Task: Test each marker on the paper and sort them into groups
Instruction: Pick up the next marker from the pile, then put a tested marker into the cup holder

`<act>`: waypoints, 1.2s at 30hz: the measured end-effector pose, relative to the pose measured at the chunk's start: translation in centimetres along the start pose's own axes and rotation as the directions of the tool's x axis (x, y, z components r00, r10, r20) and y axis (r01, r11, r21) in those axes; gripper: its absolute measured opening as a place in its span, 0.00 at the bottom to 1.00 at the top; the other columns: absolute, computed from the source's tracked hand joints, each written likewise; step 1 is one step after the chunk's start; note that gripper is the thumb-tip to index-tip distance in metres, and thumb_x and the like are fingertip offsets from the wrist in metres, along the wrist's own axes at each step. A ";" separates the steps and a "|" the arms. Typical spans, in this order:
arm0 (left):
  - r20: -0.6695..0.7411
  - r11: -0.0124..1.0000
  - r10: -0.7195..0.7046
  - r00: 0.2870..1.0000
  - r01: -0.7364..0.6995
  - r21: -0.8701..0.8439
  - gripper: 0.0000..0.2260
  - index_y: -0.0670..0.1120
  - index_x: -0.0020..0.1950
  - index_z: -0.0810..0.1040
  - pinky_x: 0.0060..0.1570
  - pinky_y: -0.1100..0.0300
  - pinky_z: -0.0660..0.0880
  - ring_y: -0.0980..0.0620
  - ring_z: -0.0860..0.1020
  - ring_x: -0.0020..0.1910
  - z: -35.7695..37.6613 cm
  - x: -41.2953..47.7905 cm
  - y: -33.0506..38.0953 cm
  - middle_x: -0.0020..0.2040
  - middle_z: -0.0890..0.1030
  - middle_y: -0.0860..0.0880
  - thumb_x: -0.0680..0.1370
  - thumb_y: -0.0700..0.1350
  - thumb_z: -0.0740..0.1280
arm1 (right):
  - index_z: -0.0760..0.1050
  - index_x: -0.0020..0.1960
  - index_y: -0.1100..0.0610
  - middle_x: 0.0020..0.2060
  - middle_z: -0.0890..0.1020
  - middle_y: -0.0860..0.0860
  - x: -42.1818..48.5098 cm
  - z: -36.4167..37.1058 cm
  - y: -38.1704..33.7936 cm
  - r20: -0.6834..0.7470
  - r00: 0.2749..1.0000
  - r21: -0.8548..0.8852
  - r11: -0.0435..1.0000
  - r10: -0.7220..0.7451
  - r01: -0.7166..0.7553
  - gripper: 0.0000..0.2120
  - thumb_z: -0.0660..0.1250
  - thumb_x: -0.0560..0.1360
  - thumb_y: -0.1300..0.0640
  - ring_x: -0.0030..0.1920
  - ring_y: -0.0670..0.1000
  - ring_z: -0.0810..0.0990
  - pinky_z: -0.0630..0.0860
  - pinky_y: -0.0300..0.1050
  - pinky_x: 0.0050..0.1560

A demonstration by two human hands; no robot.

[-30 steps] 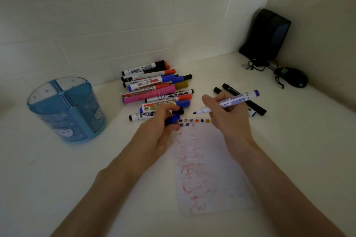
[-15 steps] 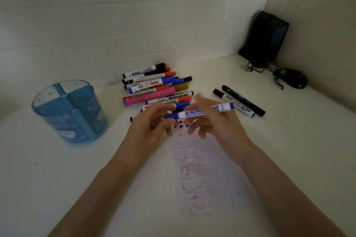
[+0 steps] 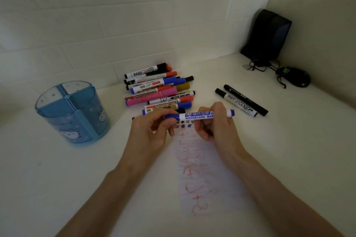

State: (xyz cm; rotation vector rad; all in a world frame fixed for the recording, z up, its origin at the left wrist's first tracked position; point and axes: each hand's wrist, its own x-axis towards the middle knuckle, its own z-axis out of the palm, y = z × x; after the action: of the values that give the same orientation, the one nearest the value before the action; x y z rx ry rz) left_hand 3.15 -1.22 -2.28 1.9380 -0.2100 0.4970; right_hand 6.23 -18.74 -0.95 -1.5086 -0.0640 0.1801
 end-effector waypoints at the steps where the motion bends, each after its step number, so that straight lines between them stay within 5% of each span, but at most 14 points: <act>1: -0.010 1.000 -0.002 1.000 0.002 -0.003 0.09 0.46 0.54 0.84 0.36 0.68 0.72 0.55 0.78 0.32 -0.1 0.0 0.0 0.34 0.81 0.54 0.80 0.35 0.67 | 0.78 0.27 0.49 0.26 0.75 0.50 -0.1 0.2 0.1 0.010 1.000 -0.028 0.999 -0.022 0.023 0.27 0.51 0.78 0.43 0.27 0.46 0.68 0.67 0.39 0.30; 7: 0.049 0.998 -0.010 0.999 0.007 0.062 0.08 0.50 0.55 0.81 0.41 0.70 0.71 0.54 0.78 0.36 -1.1 0.3 0.0 0.37 0.79 0.57 0.81 0.38 0.67 | 0.81 0.30 0.52 0.24 0.73 0.48 0.1 -0.1 0.0 0.079 0.997 -0.072 0.997 0.001 0.005 0.30 0.53 0.84 0.44 0.26 0.46 0.66 0.66 0.35 0.27; 12: 0.075 0.972 0.045 0.996 -0.061 0.226 0.10 0.53 0.61 0.77 0.52 0.72 0.70 0.64 0.77 0.53 -0.5 1.0 -0.4 0.54 0.79 0.62 0.81 0.44 0.67 | 0.87 0.43 0.49 0.32 0.84 0.48 1.0 -2.9 -1.5 0.128 0.982 -0.244 0.956 -0.136 0.164 0.13 0.71 0.78 0.41 0.30 0.45 0.78 0.74 0.36 0.32; 16: -0.003 0.855 0.093 0.996 -0.078 0.513 0.15 0.49 0.68 0.76 0.65 0.57 0.70 0.51 0.73 0.64 -1.2 0.9 -1.8 0.65 0.77 0.50 0.81 0.44 0.68 | 0.86 0.52 0.39 0.37 0.87 0.42 1.9 -5.8 -1.5 -0.010 0.947 -0.494 0.825 -0.321 0.274 0.07 0.75 0.76 0.50 0.34 0.45 0.82 0.74 0.33 0.34; 19: -0.058 0.727 0.116 0.992 -0.045 0.685 0.12 0.44 0.61 0.81 0.60 0.51 0.70 0.44 0.73 0.61 -1.8 0.9 -2.4 0.60 0.79 0.45 0.78 0.42 0.70 | 0.88 0.53 0.51 0.36 0.84 0.37 2.6 -7.4 -0.6 -0.174 0.865 -0.680 0.693 -0.471 0.240 0.08 0.76 0.75 0.58 0.37 0.37 0.82 0.71 0.26 0.37; 22: -0.021 0.676 0.041 0.999 -0.012 0.737 0.11 0.45 0.59 0.82 0.59 0.50 0.69 0.44 0.72 0.61 -1.9 0.7 -2.6 0.60 0.79 0.45 0.77 0.45 0.72 | 0.86 0.51 0.57 0.40 0.84 0.50 3.0 -8.0 0.6 -0.183 0.845 -0.827 0.544 -0.503 0.144 0.06 0.75 0.74 0.61 0.44 0.50 0.80 0.74 0.45 0.42; 27: -0.011 0.689 0.023 1.000 -0.008 0.725 0.10 0.44 0.59 0.81 0.61 0.48 0.69 0.43 0.72 0.63 -1.7 0.7 -2.4 0.61 0.79 0.45 0.79 0.45 0.69 | 0.84 0.58 0.61 0.49 0.80 0.58 3.3 -8.1 0.8 -0.145 0.780 -0.957 0.288 -0.608 0.047 0.14 0.74 0.73 0.64 0.53 0.60 0.74 0.73 0.53 0.49; 30: -0.023 0.714 0.093 0.995 -0.051 0.698 0.10 0.44 0.58 0.80 0.58 0.48 0.70 0.43 0.75 0.59 -1.5 0.7 -1.9 0.57 0.82 0.45 0.81 0.48 0.65 | 0.81 0.65 0.57 0.54 0.77 0.56 2.9 -6.6 0.3 -0.003 0.720 -0.919 0.286 -0.694 0.271 0.21 0.75 0.72 0.63 0.54 0.56 0.74 0.76 0.51 0.50; 33: 0.025 0.772 0.138 0.990 -0.124 0.623 0.12 0.46 0.60 0.79 0.54 0.52 0.72 0.47 0.76 0.54 -1.0 0.7 -0.7 0.55 0.82 0.47 0.82 0.50 0.63 | 0.80 0.69 0.53 0.51 0.76 0.53 2.0 -3.4 0.3 0.317 0.646 -0.824 0.137 -0.694 0.550 0.25 0.77 0.72 0.58 0.49 0.49 0.70 0.69 0.42 0.50; 36: 0.075 0.878 0.190 0.979 -0.204 0.433 0.11 0.48 0.60 0.81 0.52 0.54 0.78 0.54 0.80 0.53 -0.4 0.3 0.5 0.55 0.83 0.53 0.80 0.50 0.68 | 0.83 0.63 0.55 0.46 0.77 0.54 2.1 -1.4 0.6 0.460 0.568 -0.772 0.009 -0.683 0.636 0.21 0.80 0.71 0.58 0.45 0.53 0.73 0.73 0.48 0.44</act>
State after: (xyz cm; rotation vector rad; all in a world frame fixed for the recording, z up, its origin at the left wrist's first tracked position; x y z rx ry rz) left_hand 3.14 -1.06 -1.64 2.3816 -0.3411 0.6967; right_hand 8.46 -19.74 -1.81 -2.4072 -1.0254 -0.8684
